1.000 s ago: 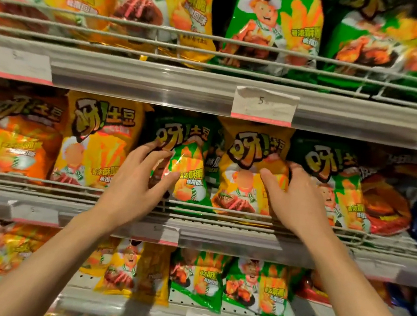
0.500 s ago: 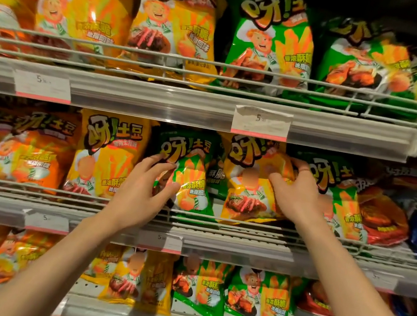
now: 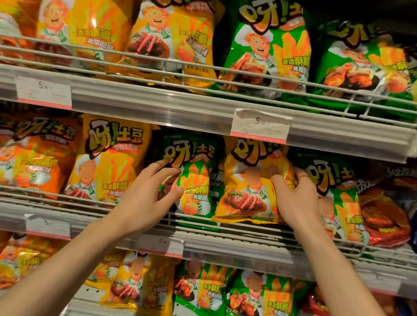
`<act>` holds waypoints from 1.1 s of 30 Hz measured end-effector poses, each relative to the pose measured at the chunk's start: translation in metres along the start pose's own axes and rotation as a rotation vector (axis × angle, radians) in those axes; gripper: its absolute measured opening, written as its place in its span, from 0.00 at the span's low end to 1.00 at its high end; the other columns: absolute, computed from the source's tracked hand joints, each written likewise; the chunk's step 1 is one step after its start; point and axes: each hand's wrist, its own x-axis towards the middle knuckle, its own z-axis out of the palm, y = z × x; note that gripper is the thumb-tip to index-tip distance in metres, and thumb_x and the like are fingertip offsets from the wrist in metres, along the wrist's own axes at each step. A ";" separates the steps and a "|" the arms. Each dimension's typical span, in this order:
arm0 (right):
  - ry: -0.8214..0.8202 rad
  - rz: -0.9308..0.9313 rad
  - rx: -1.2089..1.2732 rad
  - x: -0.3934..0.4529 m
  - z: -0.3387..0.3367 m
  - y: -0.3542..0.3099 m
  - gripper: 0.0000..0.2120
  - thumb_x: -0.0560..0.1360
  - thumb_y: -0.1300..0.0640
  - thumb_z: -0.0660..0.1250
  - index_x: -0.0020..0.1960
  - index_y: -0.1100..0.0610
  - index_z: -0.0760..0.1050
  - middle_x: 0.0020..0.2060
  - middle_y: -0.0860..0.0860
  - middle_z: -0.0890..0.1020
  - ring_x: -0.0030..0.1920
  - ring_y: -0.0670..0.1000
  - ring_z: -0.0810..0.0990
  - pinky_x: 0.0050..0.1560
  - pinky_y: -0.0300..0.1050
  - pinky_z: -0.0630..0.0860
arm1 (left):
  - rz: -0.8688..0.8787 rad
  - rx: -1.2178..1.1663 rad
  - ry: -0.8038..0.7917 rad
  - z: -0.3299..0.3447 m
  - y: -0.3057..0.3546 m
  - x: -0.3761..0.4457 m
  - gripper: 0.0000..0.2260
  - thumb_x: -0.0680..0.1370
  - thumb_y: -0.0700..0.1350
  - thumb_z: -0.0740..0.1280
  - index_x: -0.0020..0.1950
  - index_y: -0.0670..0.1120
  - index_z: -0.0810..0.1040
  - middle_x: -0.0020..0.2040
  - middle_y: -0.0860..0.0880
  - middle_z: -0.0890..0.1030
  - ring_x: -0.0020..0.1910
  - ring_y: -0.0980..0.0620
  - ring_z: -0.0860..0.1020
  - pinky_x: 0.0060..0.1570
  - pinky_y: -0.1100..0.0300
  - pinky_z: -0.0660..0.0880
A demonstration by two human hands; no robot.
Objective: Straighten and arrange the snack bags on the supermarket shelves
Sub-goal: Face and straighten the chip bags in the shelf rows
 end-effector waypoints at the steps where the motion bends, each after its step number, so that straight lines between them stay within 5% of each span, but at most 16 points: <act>1: -0.003 0.008 0.003 0.001 0.000 0.002 0.22 0.80 0.46 0.67 0.69 0.55 0.72 0.44 0.44 0.80 0.47 0.48 0.80 0.53 0.51 0.79 | 0.007 -0.008 0.003 0.002 0.001 0.001 0.23 0.83 0.53 0.65 0.77 0.49 0.71 0.80 0.48 0.65 0.80 0.51 0.61 0.76 0.52 0.62; 7: -0.001 0.048 -0.036 0.005 -0.002 0.008 0.27 0.80 0.44 0.65 0.73 0.56 0.68 0.56 0.55 0.82 0.58 0.59 0.80 0.62 0.60 0.77 | 0.034 -0.068 0.001 0.010 0.011 0.004 0.22 0.81 0.53 0.69 0.74 0.49 0.73 0.75 0.48 0.72 0.78 0.51 0.64 0.74 0.48 0.68; 12: 0.045 -0.005 -0.149 0.005 0.006 0.005 0.21 0.82 0.48 0.63 0.69 0.58 0.68 0.50 0.53 0.78 0.50 0.57 0.76 0.51 0.48 0.71 | -0.047 -0.119 0.029 0.001 0.005 0.003 0.27 0.81 0.55 0.69 0.77 0.48 0.69 0.78 0.47 0.67 0.80 0.51 0.61 0.76 0.50 0.63; 19: -0.114 -0.003 -0.375 -0.005 0.005 0.013 0.16 0.83 0.44 0.59 0.59 0.57 0.69 0.48 0.57 0.79 0.48 0.60 0.78 0.49 0.52 0.75 | -0.148 -0.073 -0.033 0.004 0.003 0.009 0.34 0.81 0.58 0.67 0.82 0.48 0.59 0.80 0.45 0.64 0.76 0.48 0.66 0.69 0.53 0.66; 22: -0.132 -0.002 -0.338 -0.004 0.002 0.013 0.15 0.82 0.44 0.60 0.58 0.56 0.70 0.46 0.55 0.80 0.47 0.58 0.79 0.52 0.53 0.77 | -0.146 -0.099 0.025 0.006 0.004 0.007 0.32 0.80 0.57 0.70 0.80 0.49 0.63 0.77 0.45 0.67 0.73 0.49 0.69 0.64 0.58 0.65; 28: -0.080 0.003 -0.070 0.000 -0.001 0.014 0.09 0.82 0.47 0.63 0.56 0.52 0.73 0.41 0.48 0.82 0.45 0.49 0.81 0.41 0.44 0.73 | -0.122 -0.205 0.218 0.004 0.008 0.005 0.27 0.78 0.54 0.73 0.74 0.49 0.72 0.70 0.48 0.74 0.69 0.51 0.72 0.65 0.58 0.70; 33: -0.056 0.024 0.020 0.001 -0.005 0.015 0.12 0.82 0.44 0.63 0.57 0.52 0.75 0.44 0.52 0.84 0.46 0.52 0.83 0.52 0.53 0.79 | -0.204 -0.339 0.280 0.000 0.014 0.015 0.34 0.74 0.57 0.77 0.76 0.50 0.69 0.70 0.50 0.77 0.66 0.51 0.77 0.63 0.48 0.78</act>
